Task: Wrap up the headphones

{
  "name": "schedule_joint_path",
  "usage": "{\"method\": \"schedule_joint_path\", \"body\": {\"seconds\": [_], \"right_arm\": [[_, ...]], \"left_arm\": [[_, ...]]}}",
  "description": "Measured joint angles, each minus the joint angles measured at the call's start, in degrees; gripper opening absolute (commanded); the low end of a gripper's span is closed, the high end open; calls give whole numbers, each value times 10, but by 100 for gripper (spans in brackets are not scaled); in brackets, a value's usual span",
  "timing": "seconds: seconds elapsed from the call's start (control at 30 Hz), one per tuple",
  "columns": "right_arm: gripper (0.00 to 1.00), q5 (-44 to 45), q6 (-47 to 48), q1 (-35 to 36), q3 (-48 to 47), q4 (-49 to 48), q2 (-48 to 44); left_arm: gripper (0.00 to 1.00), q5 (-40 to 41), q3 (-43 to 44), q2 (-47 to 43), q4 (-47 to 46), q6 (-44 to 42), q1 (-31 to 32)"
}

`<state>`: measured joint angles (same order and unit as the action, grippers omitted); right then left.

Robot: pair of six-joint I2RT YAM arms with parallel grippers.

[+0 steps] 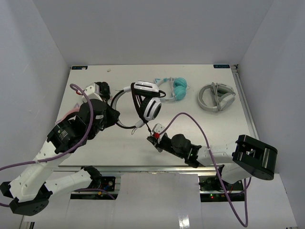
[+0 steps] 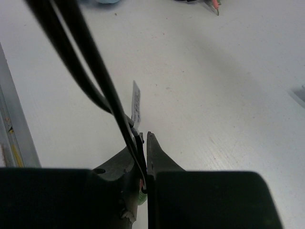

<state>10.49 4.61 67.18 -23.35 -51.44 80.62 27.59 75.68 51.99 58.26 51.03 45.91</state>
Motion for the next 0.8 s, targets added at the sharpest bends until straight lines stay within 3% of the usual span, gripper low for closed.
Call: {"method": "schedule_joint_path", "body": {"seconds": [0.23, 0.43, 0.63, 0.8], "right_arm": [[8, -9, -8, -29, 24, -27, -14], [8, -47, -26, -86, 53, -7, -122], [8, -118, -27, -128, 1, 103, -204], [8, -127, -24, -148, -69, 240, -241]], "left_arm": [[0, -61, 0, -18, -10, -76, -1], [0, -170, 2, -21, -20, -181, -3], [0, -320, -10, 3, -68, -284, -4], [0, -355, -42, 37, -79, -339, -4]]}}
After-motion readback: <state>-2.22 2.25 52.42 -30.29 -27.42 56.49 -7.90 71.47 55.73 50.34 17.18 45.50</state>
